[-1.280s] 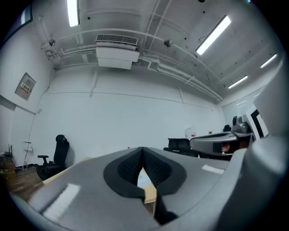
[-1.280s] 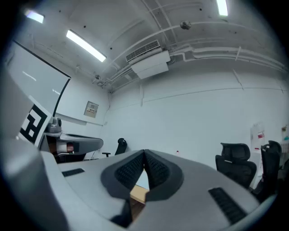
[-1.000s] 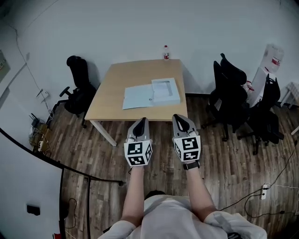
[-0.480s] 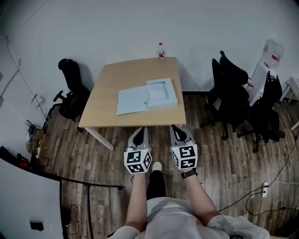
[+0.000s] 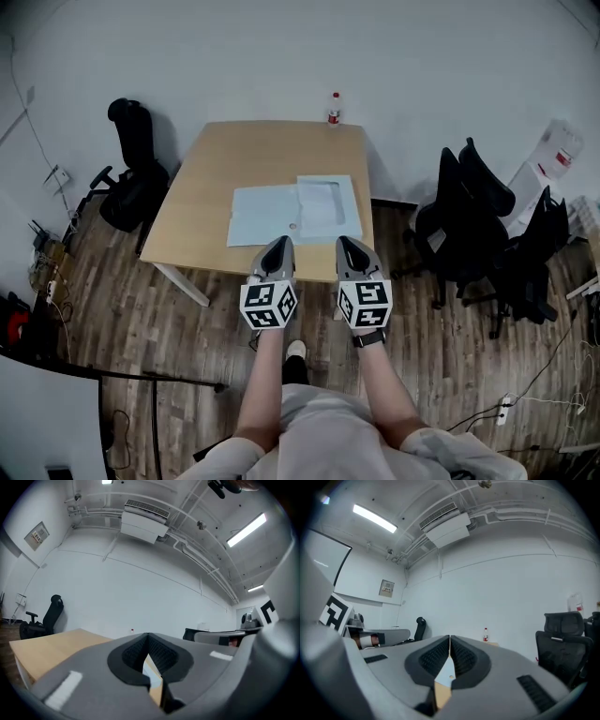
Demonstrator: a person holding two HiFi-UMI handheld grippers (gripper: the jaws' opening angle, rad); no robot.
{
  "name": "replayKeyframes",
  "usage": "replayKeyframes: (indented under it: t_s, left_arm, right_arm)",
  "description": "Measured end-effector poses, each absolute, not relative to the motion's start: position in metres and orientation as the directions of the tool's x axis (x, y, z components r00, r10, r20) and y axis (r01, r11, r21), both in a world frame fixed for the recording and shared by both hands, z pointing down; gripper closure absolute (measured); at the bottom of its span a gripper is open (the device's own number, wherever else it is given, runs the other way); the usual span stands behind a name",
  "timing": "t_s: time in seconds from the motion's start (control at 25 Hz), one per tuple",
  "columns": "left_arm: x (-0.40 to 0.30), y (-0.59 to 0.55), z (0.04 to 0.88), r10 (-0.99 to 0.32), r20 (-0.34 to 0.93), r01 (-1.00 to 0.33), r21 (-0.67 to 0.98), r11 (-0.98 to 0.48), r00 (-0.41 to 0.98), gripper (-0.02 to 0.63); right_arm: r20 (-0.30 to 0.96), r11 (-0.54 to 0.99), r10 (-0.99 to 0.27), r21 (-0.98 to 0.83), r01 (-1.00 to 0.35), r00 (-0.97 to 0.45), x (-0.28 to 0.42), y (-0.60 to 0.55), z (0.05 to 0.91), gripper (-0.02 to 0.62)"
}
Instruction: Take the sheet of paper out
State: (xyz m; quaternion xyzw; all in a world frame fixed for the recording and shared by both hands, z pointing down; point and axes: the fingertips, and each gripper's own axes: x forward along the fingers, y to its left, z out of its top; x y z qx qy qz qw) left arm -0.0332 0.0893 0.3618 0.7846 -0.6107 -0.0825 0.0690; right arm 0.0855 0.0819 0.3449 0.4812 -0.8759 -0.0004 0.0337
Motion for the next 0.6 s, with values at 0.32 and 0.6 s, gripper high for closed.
replayKeyframes:
  t_s: [0.32,0.6]
  left_arm:
    - [-0.071,0.006,0.364,-0.957,-0.031,-0.943,0.166,-0.289,0.288,0.598]
    - [-0.098,-0.048,0.378,-0.953,0.002,-0.937,0.181,-0.299,0.304,0.598]
  right_arm:
    - [0.089,0.513,-0.856,0.022,-0.858,-0.509,0.045,-0.005,0.355,0.581]
    - [0.131,0.503,-0.858,0.015,-0.864,-0.497,0.018,-0.062,0.372,0.581]
